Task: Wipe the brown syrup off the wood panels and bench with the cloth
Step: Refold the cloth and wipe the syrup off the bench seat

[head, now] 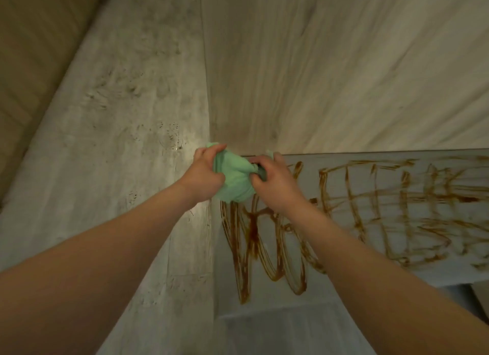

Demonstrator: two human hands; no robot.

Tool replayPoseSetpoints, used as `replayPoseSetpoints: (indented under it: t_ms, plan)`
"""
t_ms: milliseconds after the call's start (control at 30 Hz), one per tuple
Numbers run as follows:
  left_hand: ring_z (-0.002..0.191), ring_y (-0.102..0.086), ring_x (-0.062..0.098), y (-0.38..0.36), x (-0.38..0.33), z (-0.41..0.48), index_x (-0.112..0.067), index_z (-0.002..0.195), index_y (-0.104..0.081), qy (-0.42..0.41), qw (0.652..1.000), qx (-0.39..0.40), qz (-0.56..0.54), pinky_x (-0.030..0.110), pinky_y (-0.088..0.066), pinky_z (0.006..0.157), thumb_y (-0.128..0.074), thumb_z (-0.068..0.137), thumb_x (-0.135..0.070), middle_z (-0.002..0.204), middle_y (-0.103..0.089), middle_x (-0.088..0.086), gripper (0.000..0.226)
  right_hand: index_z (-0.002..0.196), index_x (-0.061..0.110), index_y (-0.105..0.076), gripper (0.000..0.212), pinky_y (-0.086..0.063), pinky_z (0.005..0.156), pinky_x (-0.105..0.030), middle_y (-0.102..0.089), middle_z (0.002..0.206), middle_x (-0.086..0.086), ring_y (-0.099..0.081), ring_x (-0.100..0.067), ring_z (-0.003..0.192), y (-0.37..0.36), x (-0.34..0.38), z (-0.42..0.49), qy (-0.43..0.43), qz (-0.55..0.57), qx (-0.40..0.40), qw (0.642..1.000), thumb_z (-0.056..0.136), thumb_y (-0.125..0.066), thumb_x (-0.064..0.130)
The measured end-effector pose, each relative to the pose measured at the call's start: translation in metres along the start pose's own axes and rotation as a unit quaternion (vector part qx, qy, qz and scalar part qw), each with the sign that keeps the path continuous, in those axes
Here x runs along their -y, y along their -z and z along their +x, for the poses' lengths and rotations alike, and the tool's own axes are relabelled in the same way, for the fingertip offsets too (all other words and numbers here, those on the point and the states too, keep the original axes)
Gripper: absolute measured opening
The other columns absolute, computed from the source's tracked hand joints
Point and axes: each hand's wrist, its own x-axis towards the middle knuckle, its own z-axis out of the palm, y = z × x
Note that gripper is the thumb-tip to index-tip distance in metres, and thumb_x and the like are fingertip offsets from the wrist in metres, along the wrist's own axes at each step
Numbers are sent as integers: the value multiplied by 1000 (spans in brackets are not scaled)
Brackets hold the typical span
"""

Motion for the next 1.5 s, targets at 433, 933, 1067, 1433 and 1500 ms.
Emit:
replayPoseSetpoints:
  t_ms: [433, 933, 1067, 1433, 1500]
  plan:
    - [158, -10, 25, -67, 132, 96, -19, 163, -22, -114, 909, 40, 400, 43, -12, 128, -37, 108, -41, 172, -12, 4, 62, 149, 8, -48, 48, -33, 115, -38, -45, 149, -16, -43, -32, 139, -101, -107, 81, 142, -264, 112, 947, 105, -50, 27]
    - [158, 15, 17, -97, 136, 113, -26, 165, 3, -110, 893, 67, 430, 48, 7, 128, -24, 110, -34, 172, 13, -3, 61, 165, 20, -15, 66, -20, 124, -45, -23, 170, -10, -32, -30, 152, -102, -129, 97, 161, -490, 131, 847, 109, -23, 52]
    - [156, 20, 18, -111, 139, 70, -22, 164, 7, -103, 888, 76, 442, 47, 8, 127, -23, 110, -37, 171, 18, -1, 65, 161, 21, -33, 63, -21, 123, -47, -45, 158, -7, -47, -29, 141, -97, -127, 60, 198, -494, 145, 834, 107, -27, 54]
    - [112, -61, 9, -91, 120, -20, -15, 125, -71, 3, 999, -3, -34, 4, -44, 85, -50, 99, -1, 133, -63, 0, 36, 125, 15, -64, 39, -41, 112, -42, -57, 134, -15, -49, -34, 130, -101, -111, -9, 157, -265, 93, 947, 99, -44, 38]
    - [103, -65, 17, -73, 124, -14, -19, 91, -75, 6, 988, -151, -34, 17, -47, 80, -49, 94, -2, 108, -73, 0, 32, 162, 32, -28, 63, -15, 126, -44, -22, 168, -13, -17, -35, 155, -125, -105, -15, 136, -237, 135, 952, 104, -34, 57]
